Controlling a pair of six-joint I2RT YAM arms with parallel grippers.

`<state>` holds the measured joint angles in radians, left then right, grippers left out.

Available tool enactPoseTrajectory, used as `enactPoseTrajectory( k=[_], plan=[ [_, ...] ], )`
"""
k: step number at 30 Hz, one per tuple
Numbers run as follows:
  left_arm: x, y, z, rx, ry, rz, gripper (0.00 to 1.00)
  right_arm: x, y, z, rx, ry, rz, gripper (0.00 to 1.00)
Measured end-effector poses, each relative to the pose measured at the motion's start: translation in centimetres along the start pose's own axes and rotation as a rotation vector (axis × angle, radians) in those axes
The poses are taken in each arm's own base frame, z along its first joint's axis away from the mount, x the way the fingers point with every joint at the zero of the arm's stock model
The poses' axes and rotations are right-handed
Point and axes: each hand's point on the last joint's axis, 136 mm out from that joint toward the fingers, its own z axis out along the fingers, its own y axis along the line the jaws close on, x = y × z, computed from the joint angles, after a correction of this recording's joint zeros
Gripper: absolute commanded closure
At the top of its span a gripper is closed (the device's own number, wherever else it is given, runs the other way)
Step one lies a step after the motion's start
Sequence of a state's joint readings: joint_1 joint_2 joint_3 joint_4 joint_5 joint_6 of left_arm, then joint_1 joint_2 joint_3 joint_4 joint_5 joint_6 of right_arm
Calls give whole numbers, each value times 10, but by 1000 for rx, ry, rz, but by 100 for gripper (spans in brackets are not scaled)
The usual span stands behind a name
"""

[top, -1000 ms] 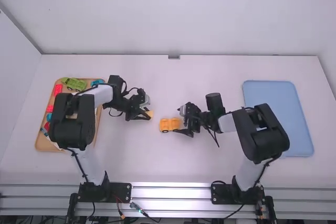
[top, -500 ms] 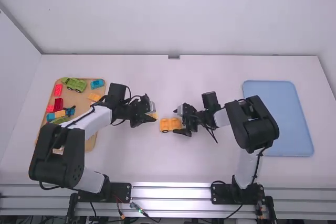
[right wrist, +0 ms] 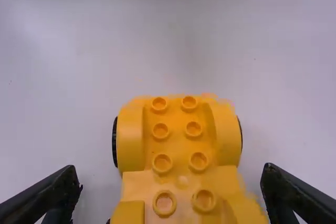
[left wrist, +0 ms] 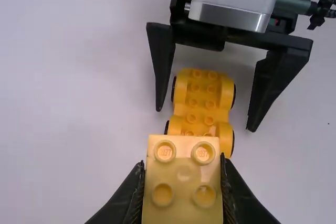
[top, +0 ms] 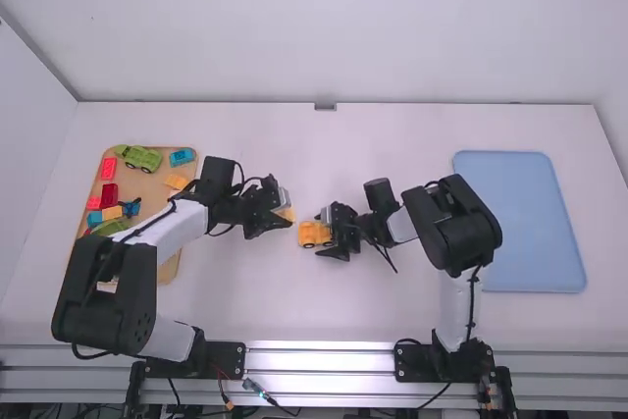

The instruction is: Assemble lego blocks to make yellow taxi

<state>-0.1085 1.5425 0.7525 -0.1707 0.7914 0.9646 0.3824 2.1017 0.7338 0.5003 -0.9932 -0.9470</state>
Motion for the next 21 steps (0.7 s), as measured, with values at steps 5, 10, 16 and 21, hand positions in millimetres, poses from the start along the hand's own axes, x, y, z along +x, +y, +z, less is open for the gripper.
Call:
enactPoseTrajectory(
  k=[5,10,16,21],
  plan=[
    [0,-1,1,1,-1,4,98,3,1,0,-3,9,14,32],
    [10,-8,5,3,-1,14,98,2,-2,0,4,9,15,52],
    [13,-10,8,-9,-15,45,98,4,-8,-4,24,9,63,55],
    [5,-7,11,-14,-52,81,98,7,-13,-11,44,7,102,53]
  ],
)
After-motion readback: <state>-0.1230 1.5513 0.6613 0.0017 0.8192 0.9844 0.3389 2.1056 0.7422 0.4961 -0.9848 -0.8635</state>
